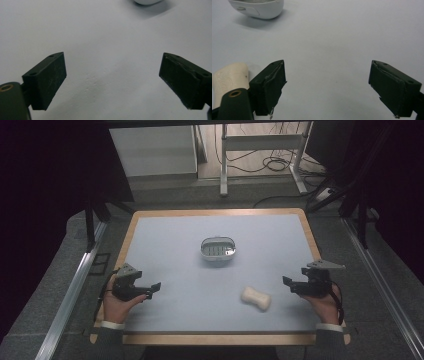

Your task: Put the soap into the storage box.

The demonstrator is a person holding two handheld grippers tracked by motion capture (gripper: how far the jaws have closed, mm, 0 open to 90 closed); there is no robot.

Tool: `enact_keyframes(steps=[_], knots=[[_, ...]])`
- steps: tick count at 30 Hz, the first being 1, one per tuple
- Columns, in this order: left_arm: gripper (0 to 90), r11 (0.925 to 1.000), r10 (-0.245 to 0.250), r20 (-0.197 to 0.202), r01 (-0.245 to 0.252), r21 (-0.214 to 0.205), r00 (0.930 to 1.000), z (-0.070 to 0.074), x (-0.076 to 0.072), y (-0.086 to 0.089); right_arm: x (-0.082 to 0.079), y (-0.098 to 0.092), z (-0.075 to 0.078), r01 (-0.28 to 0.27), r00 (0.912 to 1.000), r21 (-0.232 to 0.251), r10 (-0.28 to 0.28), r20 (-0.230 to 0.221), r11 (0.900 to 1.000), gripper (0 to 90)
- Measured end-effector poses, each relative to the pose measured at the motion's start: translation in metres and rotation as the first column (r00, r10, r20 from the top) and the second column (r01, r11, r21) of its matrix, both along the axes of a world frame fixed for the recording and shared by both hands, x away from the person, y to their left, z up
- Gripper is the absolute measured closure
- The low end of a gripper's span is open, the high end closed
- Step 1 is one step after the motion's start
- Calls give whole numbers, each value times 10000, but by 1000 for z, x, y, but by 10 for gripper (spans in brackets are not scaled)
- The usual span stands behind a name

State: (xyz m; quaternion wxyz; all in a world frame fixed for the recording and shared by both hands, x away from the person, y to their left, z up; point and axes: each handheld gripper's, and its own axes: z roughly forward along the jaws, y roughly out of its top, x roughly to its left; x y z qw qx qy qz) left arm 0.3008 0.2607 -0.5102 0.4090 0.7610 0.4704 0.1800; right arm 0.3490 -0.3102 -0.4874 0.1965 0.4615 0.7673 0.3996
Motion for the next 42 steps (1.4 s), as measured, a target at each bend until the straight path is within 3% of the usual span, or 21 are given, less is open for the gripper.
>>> enact_keyframes(steps=[5,11,17,21,29,34,42], knots=[[104,9990,-135,430,153,-426,9990,4,-6,-1,0,-4,1,90,9999,51,-89,-121,9999,142],[116,9968,-373,637,416,-677,9973,10,-5,-3,1,-6,6,474,9989,-90,-474,-31,9988,163],[118,9988,-386,355,396,-290,9986,8,0,-11,1,-1,1,-12,9993,-193,5,-373,9998,166],[121,9986,-380,266,389,-359,9989,6,0,-14,2,-2,0,-265,9991,-245,257,-322,9993,181],[120,9986,-446,147,449,-269,9989,6,3,-13,0,0,1,-545,9966,-493,513,-651,9973,183],[116,9993,-367,38,367,-3,9993,5,1,-13,-7,10,11,-663,9970,-371,647,-421,9971,192],[116,9988,-466,-2,466,-160,9989,7,0,-11,-2,23,25,-944,9946,-581,917,-480,9938,193]])
